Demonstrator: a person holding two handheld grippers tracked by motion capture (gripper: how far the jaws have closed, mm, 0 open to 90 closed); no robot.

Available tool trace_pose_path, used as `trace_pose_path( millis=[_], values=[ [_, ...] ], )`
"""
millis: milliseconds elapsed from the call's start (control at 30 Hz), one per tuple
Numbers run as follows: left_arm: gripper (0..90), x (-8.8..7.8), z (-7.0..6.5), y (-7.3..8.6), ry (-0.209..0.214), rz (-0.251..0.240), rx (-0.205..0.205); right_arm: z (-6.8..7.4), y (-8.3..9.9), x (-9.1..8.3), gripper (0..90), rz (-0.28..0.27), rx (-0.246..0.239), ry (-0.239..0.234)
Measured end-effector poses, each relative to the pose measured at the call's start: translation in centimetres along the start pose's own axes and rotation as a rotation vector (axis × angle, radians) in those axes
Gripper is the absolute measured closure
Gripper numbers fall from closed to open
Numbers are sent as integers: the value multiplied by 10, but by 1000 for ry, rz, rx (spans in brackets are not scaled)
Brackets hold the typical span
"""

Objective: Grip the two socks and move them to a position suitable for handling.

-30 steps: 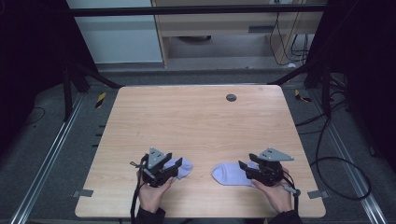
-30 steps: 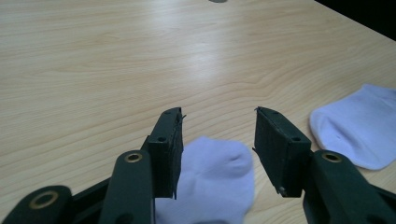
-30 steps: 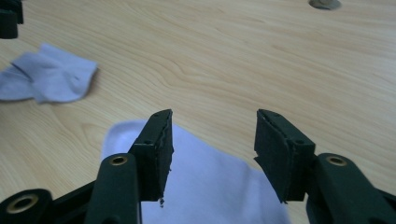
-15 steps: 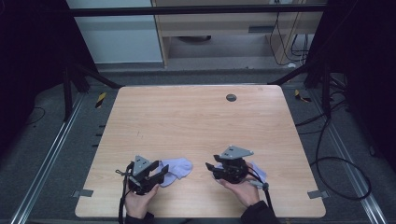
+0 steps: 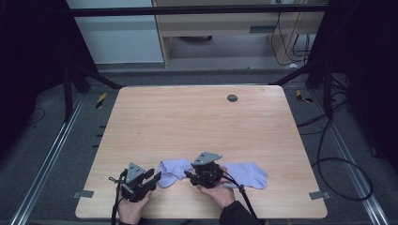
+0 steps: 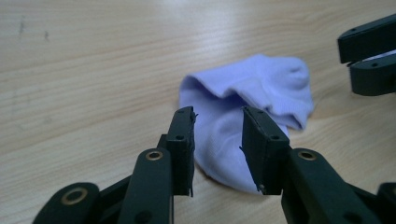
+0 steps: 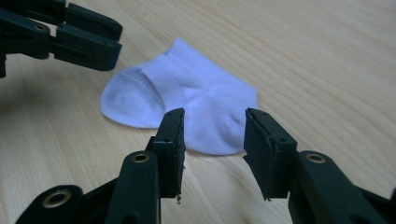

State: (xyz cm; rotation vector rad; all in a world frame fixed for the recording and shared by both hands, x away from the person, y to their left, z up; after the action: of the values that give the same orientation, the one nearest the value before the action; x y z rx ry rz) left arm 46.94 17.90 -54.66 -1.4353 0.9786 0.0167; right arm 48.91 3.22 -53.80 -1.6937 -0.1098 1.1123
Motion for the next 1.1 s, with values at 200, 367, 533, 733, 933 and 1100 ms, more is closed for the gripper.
trace_pose_path(
  millis=[200,367,533,733,933,1100],
  values=[
    [643,6,-4,6,20,27,-10,15,1,14,598,26,-31,-18],
    [721,12,-6,13,11,55,-2,27,1,27,649,47,-55,-24],
    [806,14,-8,16,16,63,-6,28,6,33,737,78,-79,-10],
    [860,16,-8,16,39,61,-21,24,7,34,874,96,-63,5],
    [864,15,-5,12,42,59,-8,15,-12,17,877,16,19,-7],
    [864,18,-5,12,53,73,0,-10,-37,15,873,-30,125,35]
  ],
)
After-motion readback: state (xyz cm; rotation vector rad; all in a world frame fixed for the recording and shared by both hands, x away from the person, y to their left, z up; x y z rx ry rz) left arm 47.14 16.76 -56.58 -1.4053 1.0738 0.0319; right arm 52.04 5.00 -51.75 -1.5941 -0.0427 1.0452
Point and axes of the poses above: each handheld gripper's, and its own axes: x roughly forward along the jaws, y roughly out of its underside, z roughly to its left, the point moved 10 cm from there along x, roughly forward along the jaws, and after that the axes turned 7 degrees about y, right-handed, at the moved point
